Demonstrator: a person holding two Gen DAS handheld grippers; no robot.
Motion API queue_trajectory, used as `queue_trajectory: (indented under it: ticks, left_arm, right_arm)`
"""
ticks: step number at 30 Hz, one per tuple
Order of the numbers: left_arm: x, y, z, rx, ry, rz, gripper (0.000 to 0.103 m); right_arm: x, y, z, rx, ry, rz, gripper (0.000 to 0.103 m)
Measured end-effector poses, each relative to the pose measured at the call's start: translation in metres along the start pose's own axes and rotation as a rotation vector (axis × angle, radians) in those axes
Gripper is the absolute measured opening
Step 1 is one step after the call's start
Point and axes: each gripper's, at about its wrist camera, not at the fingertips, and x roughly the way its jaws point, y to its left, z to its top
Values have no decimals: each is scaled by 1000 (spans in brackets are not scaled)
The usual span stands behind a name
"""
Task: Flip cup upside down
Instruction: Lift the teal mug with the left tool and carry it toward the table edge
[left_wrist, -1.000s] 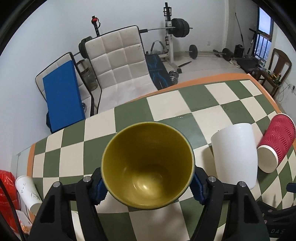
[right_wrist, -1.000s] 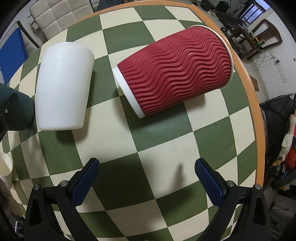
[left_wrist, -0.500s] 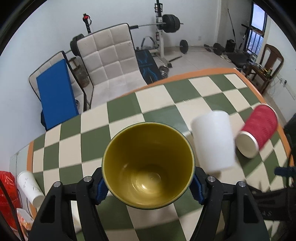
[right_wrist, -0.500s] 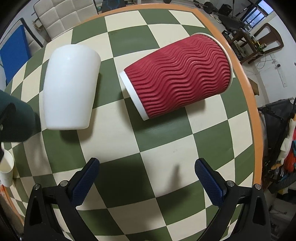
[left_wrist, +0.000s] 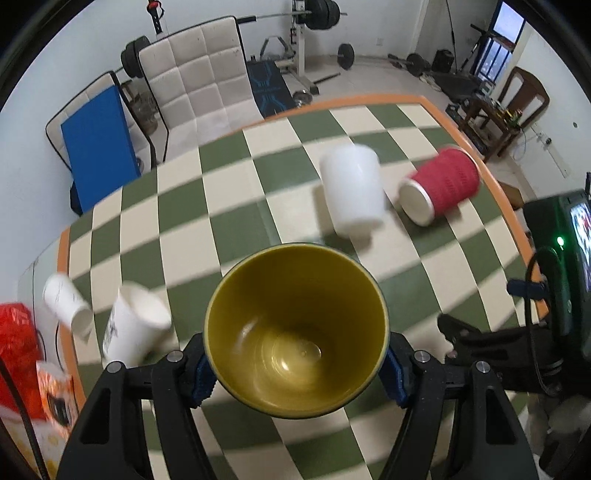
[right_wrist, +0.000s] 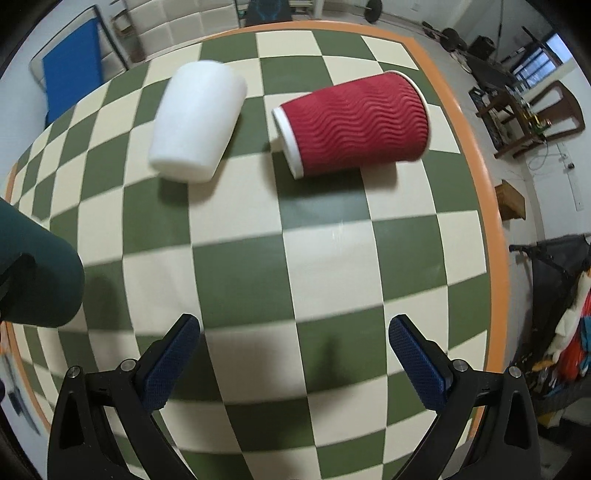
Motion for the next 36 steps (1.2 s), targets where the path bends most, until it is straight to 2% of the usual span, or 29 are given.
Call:
queue_trajectory:
  ticks: [8,17,21,24,30,36]
  left_arm:
    - [-17,-29,-70,-23,157,-60,68]
    - [-2,-69,-151,-71,386,-177,68]
    - [11,-79,-160,-99,438,-184,68]
    - [23,-82,-156,-119,453,-178,68]
    - [39,-82,-141,-144,423,-149,68]
    - [56,-76,-125,-188,409,-141,68]
  right_arm:
    - [-6,-6,-74,-51,22,25,103]
    - [6,-33,-140,-55,81,29,103]
    - [12,-44,-158,-44,109,36,103]
    - [16,-49,-167,-44,123,33,103]
    - [16,-57,-171,-34,127,26,103]
    - [19,-58,-160,-19,129,16,103]
